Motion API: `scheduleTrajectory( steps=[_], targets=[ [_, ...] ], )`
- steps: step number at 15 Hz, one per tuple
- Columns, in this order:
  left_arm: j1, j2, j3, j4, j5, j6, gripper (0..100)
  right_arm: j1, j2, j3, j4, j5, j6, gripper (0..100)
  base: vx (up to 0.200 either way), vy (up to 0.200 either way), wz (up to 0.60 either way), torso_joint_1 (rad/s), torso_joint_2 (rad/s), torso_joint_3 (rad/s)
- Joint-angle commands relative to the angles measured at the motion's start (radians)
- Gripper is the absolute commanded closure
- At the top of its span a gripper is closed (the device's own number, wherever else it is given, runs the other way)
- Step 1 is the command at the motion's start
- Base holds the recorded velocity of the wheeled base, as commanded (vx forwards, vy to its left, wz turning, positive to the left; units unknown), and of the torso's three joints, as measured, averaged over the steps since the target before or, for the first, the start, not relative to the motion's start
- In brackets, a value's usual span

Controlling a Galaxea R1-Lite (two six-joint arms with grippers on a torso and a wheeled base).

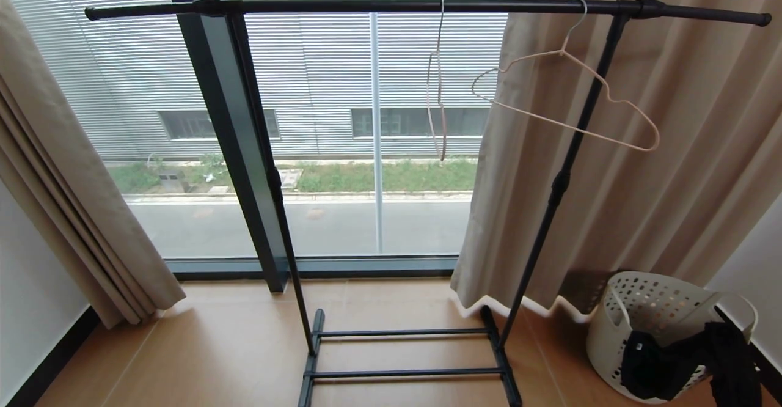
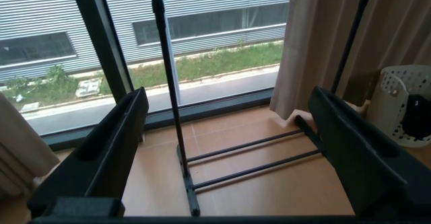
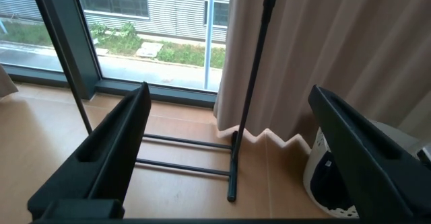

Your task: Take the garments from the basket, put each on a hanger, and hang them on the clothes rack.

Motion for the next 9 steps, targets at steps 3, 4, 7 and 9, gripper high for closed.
scheduleTrajectory(
  steps=[3,4,7,9],
  targets=[
    [0.000,0.001,0.000,-0.001,0.000,0.001,0,0.000,0.001,0.000,0.000,0.001,0.000,0,0.000,0.000,0.00,-0.167,0.49,0.326],
    [0.000,0.001,0.000,-0.001,0.000,0.001,0,0.000,0.001,0.000,0.000,0.001,0.000,0,0.000,0.000,0.00,-0.154,0.49,0.325],
    [0.000,0.001,0.000,-0.001,0.000,0.001,0,0.000,0.001,0.000,0.000,0.001,0.000,0,0.000,0.000,0.00,-0.142,0.48,0.336],
    [0.000,0.001,0.000,-0.001,0.000,0.001,0,0.000,0.000,0.000,0.000,0.001,0.001,0,0.000,0.000,0.00,-0.115,0.47,0.352]
  ],
)
